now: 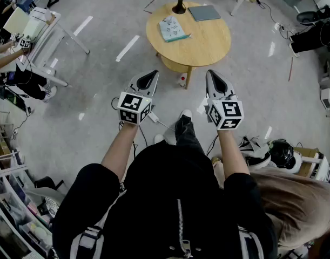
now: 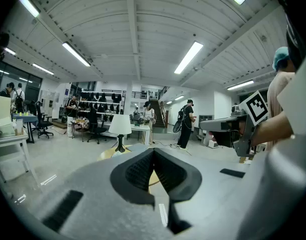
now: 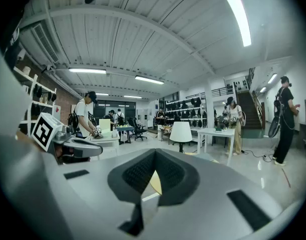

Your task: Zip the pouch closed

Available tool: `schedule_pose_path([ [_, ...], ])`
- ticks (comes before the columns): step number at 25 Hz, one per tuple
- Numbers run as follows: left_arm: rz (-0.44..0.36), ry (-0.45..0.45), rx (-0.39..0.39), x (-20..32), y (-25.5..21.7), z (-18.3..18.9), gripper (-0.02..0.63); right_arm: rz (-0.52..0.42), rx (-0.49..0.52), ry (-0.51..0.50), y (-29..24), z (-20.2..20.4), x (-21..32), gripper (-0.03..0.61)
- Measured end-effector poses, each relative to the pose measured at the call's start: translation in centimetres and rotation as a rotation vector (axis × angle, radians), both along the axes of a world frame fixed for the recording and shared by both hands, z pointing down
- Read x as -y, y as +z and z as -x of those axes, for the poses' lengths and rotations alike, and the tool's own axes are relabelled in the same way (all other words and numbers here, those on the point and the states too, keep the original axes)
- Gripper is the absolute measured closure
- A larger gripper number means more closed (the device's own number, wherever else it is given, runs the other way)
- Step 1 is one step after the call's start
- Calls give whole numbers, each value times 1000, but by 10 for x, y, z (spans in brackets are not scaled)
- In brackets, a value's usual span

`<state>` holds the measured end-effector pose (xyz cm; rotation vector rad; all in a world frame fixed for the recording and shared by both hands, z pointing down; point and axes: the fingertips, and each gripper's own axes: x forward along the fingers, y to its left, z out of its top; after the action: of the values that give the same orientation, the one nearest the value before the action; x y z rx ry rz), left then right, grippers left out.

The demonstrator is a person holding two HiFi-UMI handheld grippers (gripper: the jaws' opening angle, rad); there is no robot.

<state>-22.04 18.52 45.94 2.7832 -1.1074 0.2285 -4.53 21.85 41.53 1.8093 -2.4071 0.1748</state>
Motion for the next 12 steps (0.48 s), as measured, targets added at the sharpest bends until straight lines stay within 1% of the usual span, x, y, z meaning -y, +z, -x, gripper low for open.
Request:
schedule_pose_path([
  [4, -13, 18, -17, -2, -3, -3, 611, 6, -8, -8, 3, 0, -2, 574],
  [7, -24, 25, -17, -3, -5, -5, 609, 8, -7, -15, 4, 1, -3, 574],
  [12, -19, 19, -27, 2, -5, -3, 609, 10, -7, -34, 5, 5, -2, 574],
])
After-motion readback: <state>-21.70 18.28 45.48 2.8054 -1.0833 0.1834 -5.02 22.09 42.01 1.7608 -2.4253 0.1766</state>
